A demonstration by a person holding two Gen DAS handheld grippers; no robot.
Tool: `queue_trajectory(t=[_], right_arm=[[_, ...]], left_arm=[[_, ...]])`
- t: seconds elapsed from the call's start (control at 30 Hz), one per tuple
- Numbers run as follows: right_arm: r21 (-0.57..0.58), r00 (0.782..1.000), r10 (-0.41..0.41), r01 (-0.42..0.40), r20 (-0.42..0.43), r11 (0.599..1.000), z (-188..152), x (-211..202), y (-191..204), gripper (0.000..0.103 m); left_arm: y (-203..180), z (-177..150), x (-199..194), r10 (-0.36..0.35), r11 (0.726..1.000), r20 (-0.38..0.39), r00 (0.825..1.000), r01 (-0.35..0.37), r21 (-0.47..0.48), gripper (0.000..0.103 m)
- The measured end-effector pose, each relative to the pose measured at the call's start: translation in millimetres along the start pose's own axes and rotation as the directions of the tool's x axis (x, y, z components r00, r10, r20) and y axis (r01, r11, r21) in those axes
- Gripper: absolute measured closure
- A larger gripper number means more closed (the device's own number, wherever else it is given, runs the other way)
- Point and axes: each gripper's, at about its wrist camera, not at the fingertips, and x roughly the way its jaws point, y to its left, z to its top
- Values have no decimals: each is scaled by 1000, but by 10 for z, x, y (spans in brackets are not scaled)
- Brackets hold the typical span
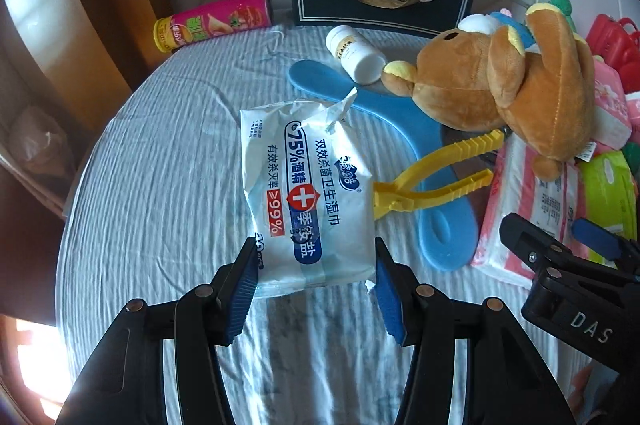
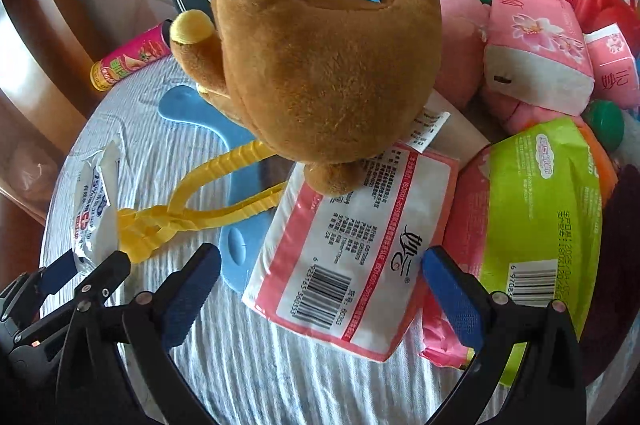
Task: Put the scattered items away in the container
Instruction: 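Grasp the white wet-wipe pack with the left tool while the right tool reaches the pink-white tissue pack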
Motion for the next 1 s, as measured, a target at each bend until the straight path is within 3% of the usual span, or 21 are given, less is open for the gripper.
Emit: queue_trajectory(t=[0.17, 0.23, 0.53, 0.77, 0.93, 1.0], right_arm=[[-1, 996, -86, 86, -12, 996, 62, 192, -8, 0], [38, 995, -55, 58, -82, 998, 32, 387, -106, 0], [-27, 994, -10, 8, -107, 1000, -392, 191, -70, 1], [-77, 984, 58, -71, -167, 994, -956, -104, -109, 3], [-129, 970, 52, -84, -236, 988, -1466, -374, -306, 3], [-101, 974, 66, -89, -216, 991, -1543, -505, -430, 3]], left_arm=[[-61, 97, 159, 11, 1000, 9, 1000, -11, 18, 49], [-85, 124, 187, 10, 1000, 13, 1000, -11, 22, 49], [-151, -17, 85, -25, 999, -10, 1000, 25, 25, 49], [-132, -557, -203, -33, 999, -46, 998, 35, 39, 49], [-248, -1065, -321, -54, 996, -106, 993, 61, 58, 49], [-310, -1221, -369, -47, 996, -116, 992, 56, 75, 49]])
